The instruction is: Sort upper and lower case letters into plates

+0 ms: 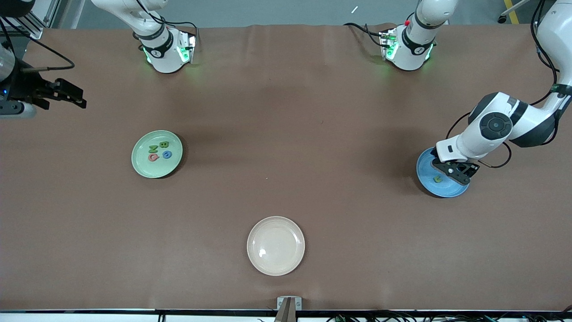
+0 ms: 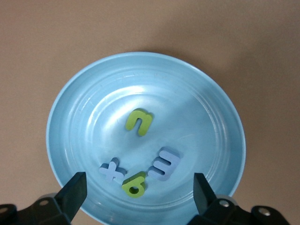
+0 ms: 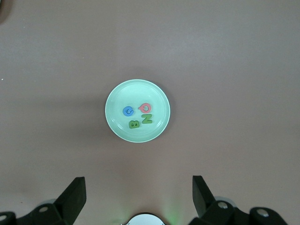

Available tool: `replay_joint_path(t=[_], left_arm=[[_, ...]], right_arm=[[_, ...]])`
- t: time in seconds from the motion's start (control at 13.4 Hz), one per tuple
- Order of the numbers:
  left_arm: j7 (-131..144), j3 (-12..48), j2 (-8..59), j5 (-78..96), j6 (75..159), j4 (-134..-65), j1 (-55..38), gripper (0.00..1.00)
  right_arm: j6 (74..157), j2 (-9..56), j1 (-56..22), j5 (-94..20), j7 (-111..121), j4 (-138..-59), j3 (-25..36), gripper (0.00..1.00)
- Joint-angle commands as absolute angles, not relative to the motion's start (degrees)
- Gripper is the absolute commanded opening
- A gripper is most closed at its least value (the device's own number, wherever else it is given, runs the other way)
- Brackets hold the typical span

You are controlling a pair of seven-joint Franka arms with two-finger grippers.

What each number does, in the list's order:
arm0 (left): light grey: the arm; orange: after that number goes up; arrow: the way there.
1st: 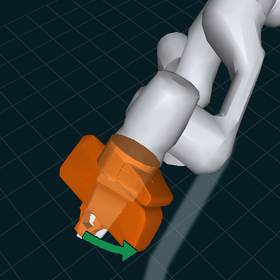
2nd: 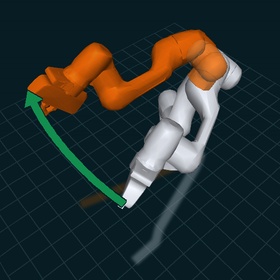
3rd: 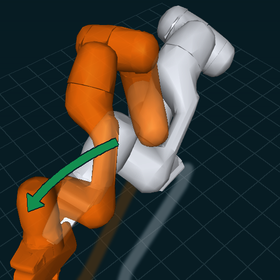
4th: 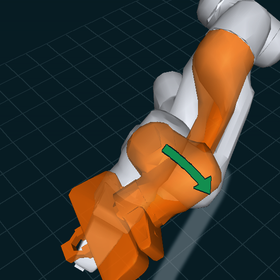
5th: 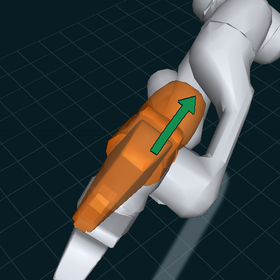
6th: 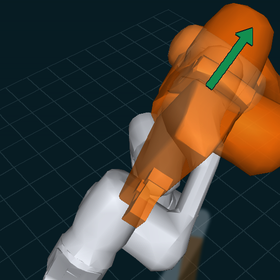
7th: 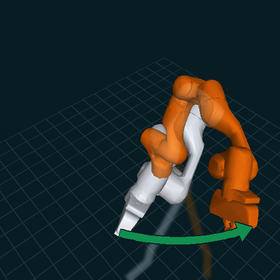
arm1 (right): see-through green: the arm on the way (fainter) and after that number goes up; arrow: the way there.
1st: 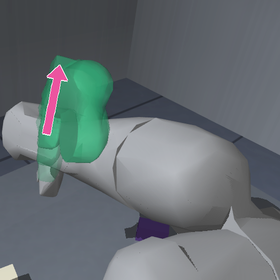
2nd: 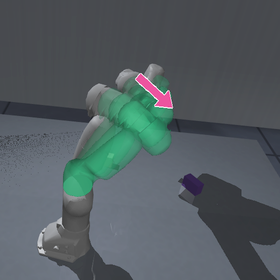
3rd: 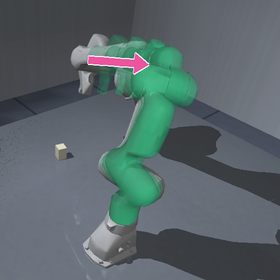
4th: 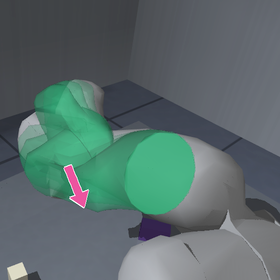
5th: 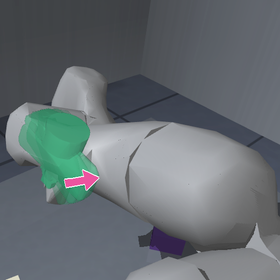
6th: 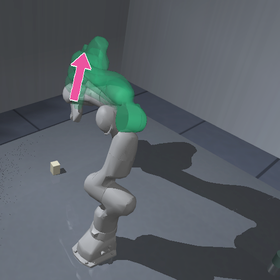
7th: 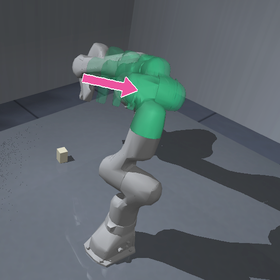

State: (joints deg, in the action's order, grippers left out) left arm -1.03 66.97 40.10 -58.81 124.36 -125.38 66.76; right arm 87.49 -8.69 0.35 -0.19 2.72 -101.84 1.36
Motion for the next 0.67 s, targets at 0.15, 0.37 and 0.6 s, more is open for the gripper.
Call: replay_joint_path(t=[0.15, 0.37, 0.6], left_arm=[[-1.1, 74.9, 37.6, -51.8, 120.1, -124.6, 73.0, 1.0], [-0.8, 79.5, 37.6, -49.8, 108.7, -121.0, 74.6, 1.0], [-1.7, 79.9, 37.9, -47.1, 101.2, -116.9, 73.1, 1.0]], right_arm=[[88.1, -14.5, 0.8, -0.8, 2.7, -105.5, 1.0, 1.0], [88.2, -15.8, 0.6, -0.8, 2.7, -105.5, 0.8, 1.0], [88.9, -15.5, 0.4, -0.8, 2.7, -105.3, 0.8, 1.0]])
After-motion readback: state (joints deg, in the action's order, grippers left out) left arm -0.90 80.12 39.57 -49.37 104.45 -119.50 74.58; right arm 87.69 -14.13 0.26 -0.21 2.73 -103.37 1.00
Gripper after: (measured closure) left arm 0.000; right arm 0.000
